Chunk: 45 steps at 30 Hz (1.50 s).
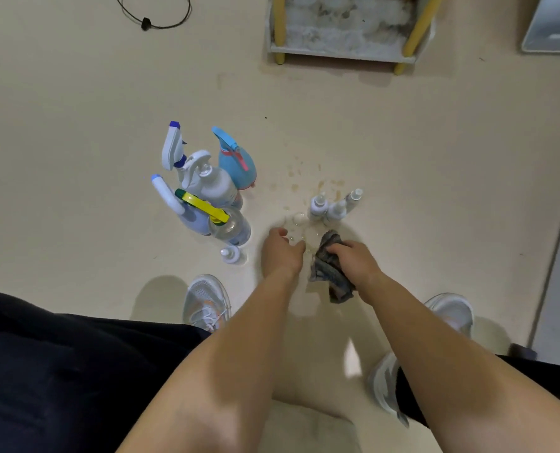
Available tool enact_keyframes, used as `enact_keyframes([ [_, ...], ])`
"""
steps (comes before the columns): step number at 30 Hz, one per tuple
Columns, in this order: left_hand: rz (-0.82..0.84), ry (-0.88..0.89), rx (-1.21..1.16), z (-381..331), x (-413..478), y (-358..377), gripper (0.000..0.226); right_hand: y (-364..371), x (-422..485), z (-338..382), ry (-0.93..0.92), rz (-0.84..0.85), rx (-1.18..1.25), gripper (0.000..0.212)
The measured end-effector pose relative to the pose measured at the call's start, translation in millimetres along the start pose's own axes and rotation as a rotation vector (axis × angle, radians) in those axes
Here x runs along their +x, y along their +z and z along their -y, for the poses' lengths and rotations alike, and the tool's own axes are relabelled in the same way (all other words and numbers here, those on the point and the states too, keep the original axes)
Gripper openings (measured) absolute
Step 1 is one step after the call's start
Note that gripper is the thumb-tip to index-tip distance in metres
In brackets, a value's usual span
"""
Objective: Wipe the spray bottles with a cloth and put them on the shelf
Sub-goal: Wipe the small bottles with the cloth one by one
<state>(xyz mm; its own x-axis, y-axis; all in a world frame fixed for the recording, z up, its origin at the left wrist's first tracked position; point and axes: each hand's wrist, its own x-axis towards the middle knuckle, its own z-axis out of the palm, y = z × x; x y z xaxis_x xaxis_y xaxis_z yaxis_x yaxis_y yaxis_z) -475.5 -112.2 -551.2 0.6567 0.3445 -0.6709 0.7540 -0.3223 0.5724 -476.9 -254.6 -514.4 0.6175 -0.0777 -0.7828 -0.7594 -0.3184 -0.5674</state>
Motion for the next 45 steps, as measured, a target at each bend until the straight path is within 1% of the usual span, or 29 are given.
enact_keyframes([
  [4, 0.048, 0.138, 0.060, -26.9, 26.6, 17.4, 0.076, -15.3, 9.9, -13.8, 0.015, 0.003, 0.077, 0.020],
  [6, 0.074, 0.194, 0.057, -36.4, 38.0, 24.7, 0.081, -18.5, 15.0, -15.2, 0.021, 0.017, 0.100, 0.020],
  [7, 0.084, 0.220, 0.061, -41.6, 43.3, 28.9, 0.078, -19.7, 19.1, -15.7, 0.020, 0.022, 0.111, 0.020],
  [8, 0.085, 0.248, 0.083, -45.7, 47.9, 32.8, 0.068, -20.5, 21.8, -15.3, 0.020, 0.029, 0.118, 0.021],
  [10, 0.040, 0.307, 0.197, -52.5, 55.4, 38.8, 0.033, -22.1, 26.6, -14.5, 0.019, 0.042, 0.126, 0.020],
  [11, 0.009, 0.321, 0.243, -55.0, 57.3, 39.8, 0.020, -22.9, 28.0, -13.8, 0.017, 0.052, 0.121, 0.020],
  [12, -0.004, 0.323, 0.257, -55.8, 57.4, 39.3, 0.015, -23.4, 27.9, -12.5, 0.015, 0.070, 0.115, 0.021],
  [15, -0.016, 0.309, 0.218, -54.6, 51.6, 31.0, 0.024, -25.6, 22.5, -6.5, 0.014, 0.123, 0.115, 0.023],
  [17, -0.028, 0.296, 0.136, -58.3, 43.8, 16.3, 0.025, -29.5, 11.8, 3.0, 0.031, 0.165, 0.132, 0.024],
  [20, -0.027, 0.331, 0.038, -79.2, 30.1, -15.9, 0.029, -35.2, -10.7, 27.1, 0.028, 0.228, 0.244, 0.034],
  [22, -0.023, 0.374, 0.003, -100.7, 17.7, -41.3, 0.034, -39.7, -29.0, 49.7, -0.011, 0.203, 0.339, 0.041],
  [24, -0.001, 0.419, -0.061, -123.0, 1.1, -66.2, 0.034, -45.8, -50.1, 76.1, -0.090, 0.138, 0.423, 0.047],
  [26, 0.037, 0.478, -0.107, -145.4, -20.1, -89.3, 0.030, -51.9, -71.0, 102.3, -0.199, 0.039, 0.466, 0.047],
  [27, 0.061, 0.505, -0.121, -156.1, -32.2, -99.9, 0.026, -54.9, -78.9, 114.3, -0.279, -0.015, 0.457, 0.041],
  [29, 0.118, 0.562, -0.144, -177.0, -58.1, -119.3, 0.016, -60.7, -97.7, 138.8, -0.464, -0.120, 0.421, 0.022],
  [31, 0.204, 0.588, -0.184, -195.7, -86.8, -135.1, 0.009, -64.8, -118.6, 165.7, -0.625, -0.166, 0.388, 0.019],
  [33, 0.284, 0.614, -0.239, -211.8, -115.9, -144.0, 0.018, -63.9, -141.6, 189.3, -0.742, -0.135, 0.319, 0.019],
  [35, 0.302, 0.652, -0.317, -226.8, -143.8, -147.0, 0.030, -59.0, -163.3, 204.7, -0.841, -0.105, 0.225, 0.035],
  [36, 0.284, 0.668, -0.349, -234.0, -156.8, -146.8, 0.035, -56.9, -174.1, 209.6, -0.875, -0.121, 0.181, 0.044],
  [37, 0.256, 0.676, -0.376, -239.8, -168.5, -145.7, 0.039, -56.3, -181.8, 213.7, -0.923, -0.156, 0.143, 0.048],
  [38, 0.227, 0.691, -0.392, -244.7, -178.8, -144.2, 0.040, -57.5, -189.1, 217.6, -0.973, -0.200, 0.123, 0.047],
  [39, 0.211, 0.705, -0.408, -248.4, -188.8, -142.6, 0.041, -60.4, -194.7, 220.6, -1.009, -0.247, 0.119, 0.041],
  [41, 0.208, 0.728, -0.435, -251.7, -200.9, -139.1, 0.040, -68.6, -201.6, 229.1, -0.989, -0.295, 0.200, 0.027],
  [42, 0.216, 0.725, -0.454, -252.2, -204.7, -136.7, 0.041, -73.4, -201.5, 234.4, -0.935, -0.275, 0.289, 0.030],
  [45, 0.185, 0.705, -0.498, -256.1, -211.6, -133.4, 0.049, -84.7, -208.5, 252.0, -0.707, -0.079, 0.544, 0.041],
])
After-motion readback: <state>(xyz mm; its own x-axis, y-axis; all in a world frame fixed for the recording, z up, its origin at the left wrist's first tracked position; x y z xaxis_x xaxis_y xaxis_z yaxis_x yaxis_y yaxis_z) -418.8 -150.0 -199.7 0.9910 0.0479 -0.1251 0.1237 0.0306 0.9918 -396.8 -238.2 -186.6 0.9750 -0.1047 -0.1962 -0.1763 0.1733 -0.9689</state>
